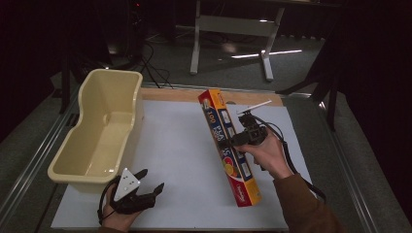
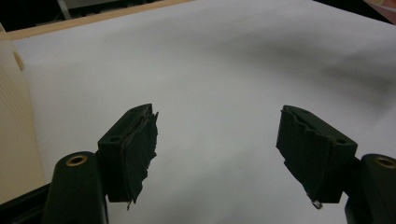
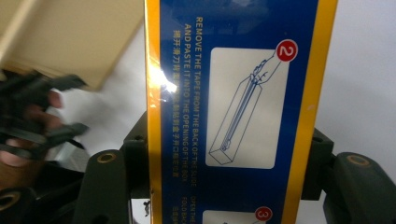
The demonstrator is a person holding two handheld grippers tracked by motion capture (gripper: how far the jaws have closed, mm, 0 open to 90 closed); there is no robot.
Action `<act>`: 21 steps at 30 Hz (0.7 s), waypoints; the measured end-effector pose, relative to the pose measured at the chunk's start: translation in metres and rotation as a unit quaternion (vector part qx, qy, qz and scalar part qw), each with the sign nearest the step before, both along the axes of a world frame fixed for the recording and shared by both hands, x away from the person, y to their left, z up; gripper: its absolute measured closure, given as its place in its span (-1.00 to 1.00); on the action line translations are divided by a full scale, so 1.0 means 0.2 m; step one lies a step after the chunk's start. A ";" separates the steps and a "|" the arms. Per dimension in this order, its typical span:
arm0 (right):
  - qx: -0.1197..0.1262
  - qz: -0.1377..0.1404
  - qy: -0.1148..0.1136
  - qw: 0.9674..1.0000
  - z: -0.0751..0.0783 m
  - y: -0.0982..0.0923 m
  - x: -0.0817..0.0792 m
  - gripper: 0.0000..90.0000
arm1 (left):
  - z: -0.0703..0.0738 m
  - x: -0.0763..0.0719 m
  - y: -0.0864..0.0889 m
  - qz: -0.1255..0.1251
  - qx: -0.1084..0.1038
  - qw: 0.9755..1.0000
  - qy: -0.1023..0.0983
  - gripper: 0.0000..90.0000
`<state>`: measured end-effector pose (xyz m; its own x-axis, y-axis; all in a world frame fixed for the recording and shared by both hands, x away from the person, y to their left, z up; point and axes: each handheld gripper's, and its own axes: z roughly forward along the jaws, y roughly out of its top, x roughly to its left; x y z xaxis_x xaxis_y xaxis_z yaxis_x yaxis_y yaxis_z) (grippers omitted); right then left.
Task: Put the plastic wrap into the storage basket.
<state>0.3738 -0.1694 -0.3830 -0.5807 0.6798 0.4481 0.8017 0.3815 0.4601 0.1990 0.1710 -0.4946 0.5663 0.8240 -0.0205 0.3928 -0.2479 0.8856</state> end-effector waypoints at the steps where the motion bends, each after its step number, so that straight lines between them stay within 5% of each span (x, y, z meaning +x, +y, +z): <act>1: 0.008 0.000 0.001 1.000 0.01 0.02 0.00 -0.13 | 0.00 0.00 0.00 0.001 -0.001 1.000 0.000 -0.38; 21: 0.059 0.012 0.003 0.998 0.16 0.31 0.09 -0.12 | 0.00 0.00 0.00 0.000 0.000 1.000 -0.004 -0.38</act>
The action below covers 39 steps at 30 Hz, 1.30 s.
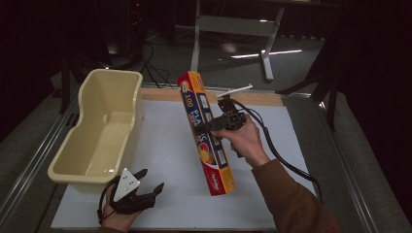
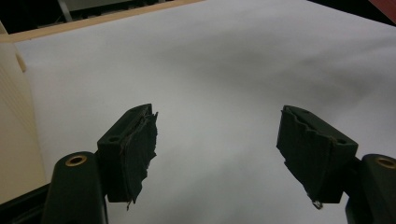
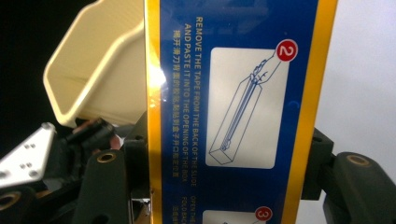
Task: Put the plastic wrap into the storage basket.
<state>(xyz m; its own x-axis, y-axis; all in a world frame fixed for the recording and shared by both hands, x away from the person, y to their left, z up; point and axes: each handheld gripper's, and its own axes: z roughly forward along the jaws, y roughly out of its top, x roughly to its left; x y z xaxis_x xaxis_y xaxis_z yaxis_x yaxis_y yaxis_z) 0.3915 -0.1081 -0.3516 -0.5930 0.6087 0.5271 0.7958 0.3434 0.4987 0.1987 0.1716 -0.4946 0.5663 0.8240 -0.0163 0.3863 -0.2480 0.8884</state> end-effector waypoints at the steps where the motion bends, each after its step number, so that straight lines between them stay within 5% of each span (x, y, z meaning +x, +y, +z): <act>1: 0.001 0.002 -0.001 1.000 0.01 0.02 0.01 -0.12 | 0.00 0.00 0.00 0.000 -0.001 1.000 0.001 -0.38; 26: 0.068 -0.025 0.039 0.997 0.09 0.41 0.22 -0.12 | 0.00 -0.01 0.00 -0.004 -0.006 1.000 -0.005 -0.39; 32: 0.101 -0.032 0.071 0.992 0.06 0.48 0.26 -0.12 | 0.00 -0.01 0.00 -0.003 -0.002 1.000 -0.006 -0.39; 35: 0.085 -0.031 0.061 0.994 0.07 0.53 0.27 -0.12 | 0.00 -0.01 0.00 0.000 -0.001 1.000 -0.008 -0.39; 39: 0.097 -0.034 0.066 0.992 0.08 0.59 0.29 -0.12 | 0.00 -0.01 0.00 -0.001 -0.001 1.000 -0.010 -0.40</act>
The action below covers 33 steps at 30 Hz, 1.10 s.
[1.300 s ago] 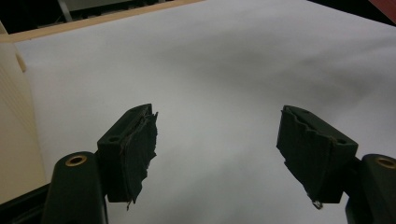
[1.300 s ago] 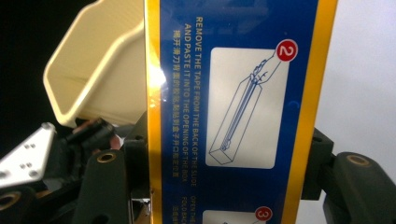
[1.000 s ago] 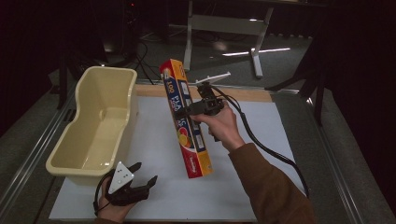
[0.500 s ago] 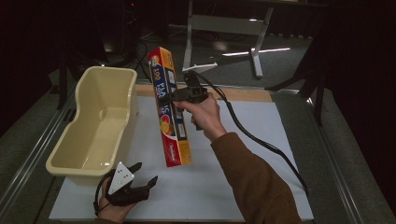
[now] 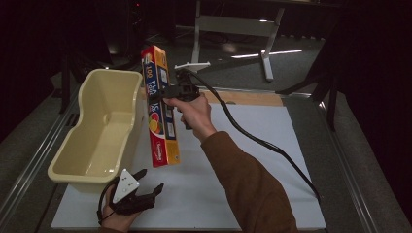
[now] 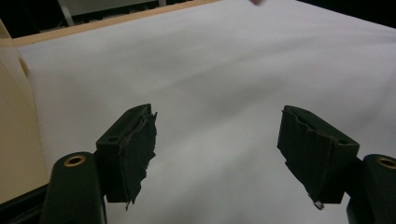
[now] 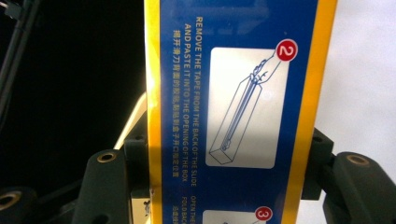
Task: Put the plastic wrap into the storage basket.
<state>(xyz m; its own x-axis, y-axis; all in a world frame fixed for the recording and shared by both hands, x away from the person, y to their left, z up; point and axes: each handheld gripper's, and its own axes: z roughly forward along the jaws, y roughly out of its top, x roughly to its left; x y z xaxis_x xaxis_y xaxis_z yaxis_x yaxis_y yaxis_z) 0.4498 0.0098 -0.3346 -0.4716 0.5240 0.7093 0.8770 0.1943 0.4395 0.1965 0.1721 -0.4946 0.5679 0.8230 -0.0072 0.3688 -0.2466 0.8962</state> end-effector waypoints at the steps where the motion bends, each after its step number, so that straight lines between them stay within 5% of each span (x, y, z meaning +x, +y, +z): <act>1: 0.006 -0.002 0.004 1.000 0.00 0.01 0.01 -0.12 | 0.00 0.00 0.00 -0.001 0.000 1.000 0.000 -0.39; 15: 0.070 -0.020 0.067 0.995 -0.06 0.24 0.03 -0.12 | 0.00 -0.01 -0.03 -0.015 -0.001 1.000 -0.008 -0.40; 18: 0.073 -0.026 0.066 0.995 -0.07 0.29 0.02 -0.12 | 0.00 -0.01 -0.02 -0.013 -0.005 1.000 -0.010 -0.40; 33: 0.115 -0.067 0.116 0.984 -0.17 0.45 0.02 -0.13 | 0.01 -0.02 -0.01 -0.013 -0.011 1.000 -0.020 -0.40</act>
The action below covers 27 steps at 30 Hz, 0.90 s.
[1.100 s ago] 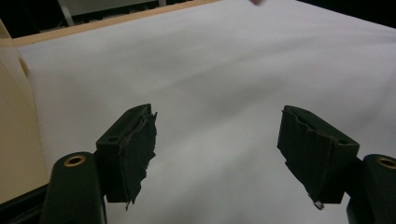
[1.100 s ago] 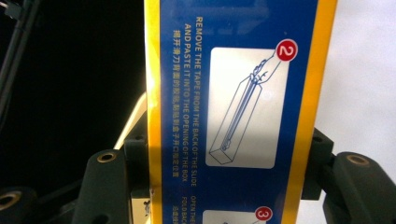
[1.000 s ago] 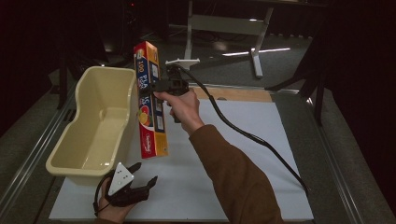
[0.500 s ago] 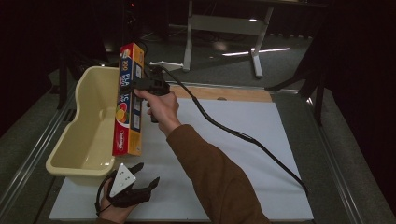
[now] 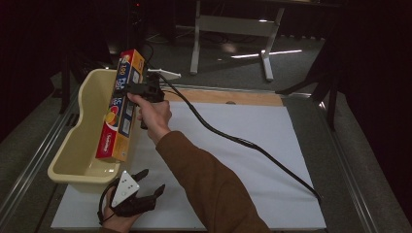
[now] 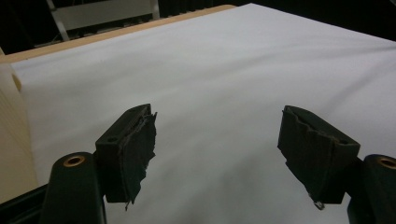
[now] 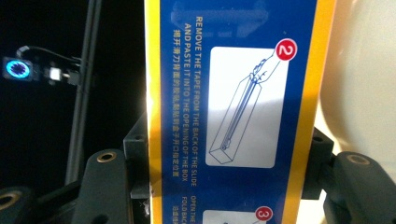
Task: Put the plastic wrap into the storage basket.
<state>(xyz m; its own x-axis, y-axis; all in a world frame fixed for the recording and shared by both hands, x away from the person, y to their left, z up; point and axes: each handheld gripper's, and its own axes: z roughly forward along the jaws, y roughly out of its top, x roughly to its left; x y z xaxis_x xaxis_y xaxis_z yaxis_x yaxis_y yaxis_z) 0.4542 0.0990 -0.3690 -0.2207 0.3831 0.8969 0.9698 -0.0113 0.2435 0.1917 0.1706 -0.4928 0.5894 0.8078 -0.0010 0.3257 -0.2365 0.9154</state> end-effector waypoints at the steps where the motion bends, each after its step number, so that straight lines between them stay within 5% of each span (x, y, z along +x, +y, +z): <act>1: 0.002 -0.003 0.004 1.000 -0.01 0.01 0.00 -0.13 | 0.00 0.00 0.00 0.000 0.000 1.000 0.000 -0.40; 27: -0.017 -0.008 0.000 1.000 -0.09 0.13 -0.06 -0.13 | 0.00 -0.01 0.02 0.007 -0.007 1.000 -0.001 -0.41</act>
